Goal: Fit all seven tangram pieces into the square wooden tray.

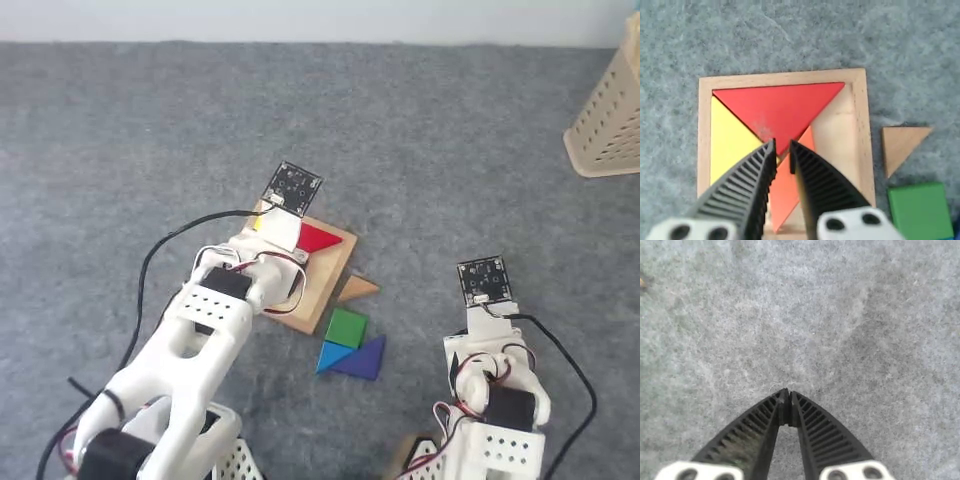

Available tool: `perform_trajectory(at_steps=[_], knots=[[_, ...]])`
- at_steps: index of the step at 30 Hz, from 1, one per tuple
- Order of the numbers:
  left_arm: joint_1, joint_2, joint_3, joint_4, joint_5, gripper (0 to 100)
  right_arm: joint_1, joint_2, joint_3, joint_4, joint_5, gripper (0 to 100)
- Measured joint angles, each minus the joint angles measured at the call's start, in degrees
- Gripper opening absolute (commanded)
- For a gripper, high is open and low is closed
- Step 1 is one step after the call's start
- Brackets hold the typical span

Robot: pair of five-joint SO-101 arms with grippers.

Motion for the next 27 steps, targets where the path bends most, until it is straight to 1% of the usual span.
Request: perform_trajectory(at_steps=[8,23,27], knots=[[0.0,11.7,-3.6,-1.1,0.0,9,0.0,0.0,0.0,0.0,0.0,0.6],[0.0,12.1,-4.3,-1.1,0.0,9,0.0,0.0,0.0,0.0,0.0,0.6],[-2.0,12.1,-4.3,-1.1,0.0,9,0.0,0.0,0.0,0.0,0.0,0.6]])
